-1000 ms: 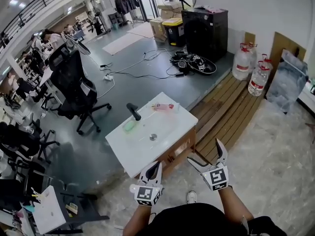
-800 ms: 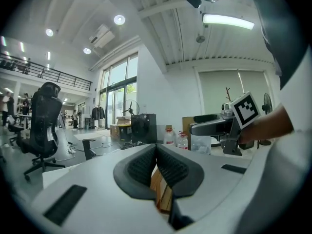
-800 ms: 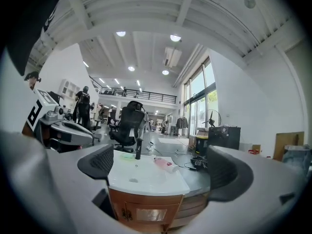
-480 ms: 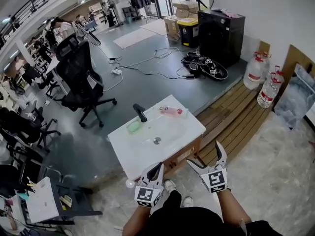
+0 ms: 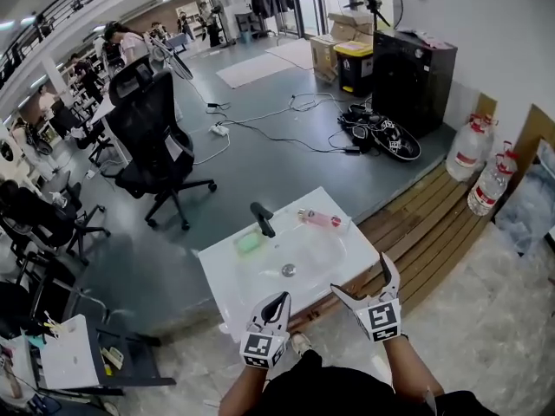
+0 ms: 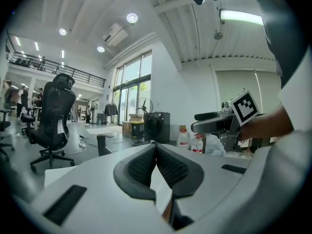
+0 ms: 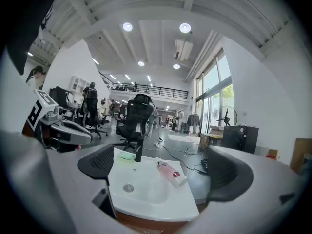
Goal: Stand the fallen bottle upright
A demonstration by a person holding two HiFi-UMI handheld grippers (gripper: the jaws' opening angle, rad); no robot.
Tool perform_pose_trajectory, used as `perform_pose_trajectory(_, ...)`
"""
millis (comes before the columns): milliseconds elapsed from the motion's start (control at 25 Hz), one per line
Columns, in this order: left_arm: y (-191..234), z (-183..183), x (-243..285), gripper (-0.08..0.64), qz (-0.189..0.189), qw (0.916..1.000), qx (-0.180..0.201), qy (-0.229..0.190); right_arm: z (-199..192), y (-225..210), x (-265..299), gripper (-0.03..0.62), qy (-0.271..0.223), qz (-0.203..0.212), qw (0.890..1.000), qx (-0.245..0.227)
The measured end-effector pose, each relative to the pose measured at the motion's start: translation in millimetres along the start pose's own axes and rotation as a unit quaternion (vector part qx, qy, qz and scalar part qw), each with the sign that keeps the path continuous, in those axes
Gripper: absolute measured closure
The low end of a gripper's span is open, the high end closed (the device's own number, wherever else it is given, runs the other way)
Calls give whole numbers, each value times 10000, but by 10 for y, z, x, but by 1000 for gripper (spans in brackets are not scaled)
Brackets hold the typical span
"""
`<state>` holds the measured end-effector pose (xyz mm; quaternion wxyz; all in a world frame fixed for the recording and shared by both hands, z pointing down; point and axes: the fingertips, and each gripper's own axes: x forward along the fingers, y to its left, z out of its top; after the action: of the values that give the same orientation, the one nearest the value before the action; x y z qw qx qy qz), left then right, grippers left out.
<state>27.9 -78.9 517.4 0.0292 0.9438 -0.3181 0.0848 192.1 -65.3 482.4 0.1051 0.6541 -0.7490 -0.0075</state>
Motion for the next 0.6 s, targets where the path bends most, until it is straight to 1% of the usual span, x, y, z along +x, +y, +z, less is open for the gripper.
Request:
perform_pose_trajectory(200,415,51,266,543,93,10000,10,31,111,12,603,-6,85,221,9994,-268)
perform_pose_trajectory(360,759,127,392,543,169,9998,-3,47,172,70,1046,-6,191,376,9988,-258)
perform_pose_trajectory(600,1273,204,550,543,255,9995,144,89,306,171,1650,-6,214,511,9982,-241)
